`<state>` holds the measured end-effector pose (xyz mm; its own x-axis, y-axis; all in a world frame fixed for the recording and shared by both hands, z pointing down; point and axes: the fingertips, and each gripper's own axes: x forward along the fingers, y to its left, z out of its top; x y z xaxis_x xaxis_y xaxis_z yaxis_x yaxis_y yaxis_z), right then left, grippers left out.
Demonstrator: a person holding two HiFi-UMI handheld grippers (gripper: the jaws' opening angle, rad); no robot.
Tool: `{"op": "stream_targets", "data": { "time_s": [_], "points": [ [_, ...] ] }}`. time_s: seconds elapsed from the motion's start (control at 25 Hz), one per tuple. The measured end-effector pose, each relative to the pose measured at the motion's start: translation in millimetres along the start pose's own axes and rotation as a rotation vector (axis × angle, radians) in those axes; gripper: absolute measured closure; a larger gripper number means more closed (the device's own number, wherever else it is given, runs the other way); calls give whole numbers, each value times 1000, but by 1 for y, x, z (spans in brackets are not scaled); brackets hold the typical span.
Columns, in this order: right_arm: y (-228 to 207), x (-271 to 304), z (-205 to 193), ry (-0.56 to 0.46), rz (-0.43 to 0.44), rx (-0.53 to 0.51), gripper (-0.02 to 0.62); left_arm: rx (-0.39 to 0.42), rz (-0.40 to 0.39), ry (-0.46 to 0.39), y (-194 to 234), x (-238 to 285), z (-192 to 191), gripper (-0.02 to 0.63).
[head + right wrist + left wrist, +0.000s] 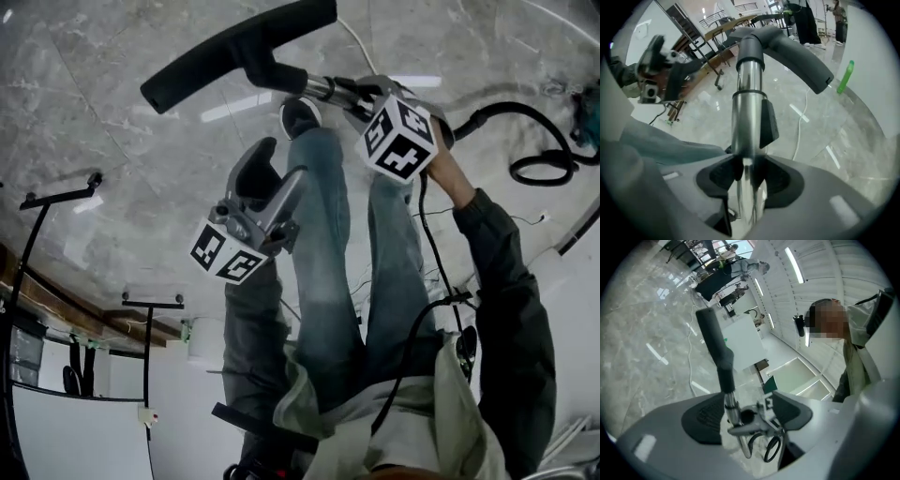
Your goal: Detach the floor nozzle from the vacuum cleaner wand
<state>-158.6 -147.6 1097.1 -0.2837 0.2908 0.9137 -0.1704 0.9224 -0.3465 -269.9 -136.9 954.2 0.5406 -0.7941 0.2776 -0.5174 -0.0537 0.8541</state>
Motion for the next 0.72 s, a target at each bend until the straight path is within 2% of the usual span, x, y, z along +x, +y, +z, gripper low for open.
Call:
{"op": "stream_targets", "data": {
  "time_s": [0.04,0.08,0.2,0.24,0.32,0.4,0.48,0.56,0.68,0.72],
  "points": [
    [20,-24,-4,0,16,-8,431,20,-17,4,-15,12,10,241],
    [38,-46,-7,-2,30,-16,431,52,-43,12,-33,23,19,215],
    [76,-107,-15,-39,55,-48,431,168,-141,-9,-100,50,40,206],
    [85,-125,-19,-58,61,-60,431,183,-165,-36,-122,55,46,216],
    [99,-159,-31,-86,78,-79,431,165,-228,-80,-166,58,49,402],
    [111,-192,-45,-96,103,-108,431,169,-315,-84,-216,59,45,430],
    [127,-223,-58,-105,133,-158,431,211,-381,-70,-266,57,38,426],
    [147,-257,-70,-124,173,-201,431,175,-453,-66,-315,51,32,400],
    [178,-318,-94,-165,219,-241,431,34,-612,-53,-402,44,21,348],
    [186,-338,-101,-182,220,-249,431,41,-650,-38,-430,44,18,344]
  ]
}}
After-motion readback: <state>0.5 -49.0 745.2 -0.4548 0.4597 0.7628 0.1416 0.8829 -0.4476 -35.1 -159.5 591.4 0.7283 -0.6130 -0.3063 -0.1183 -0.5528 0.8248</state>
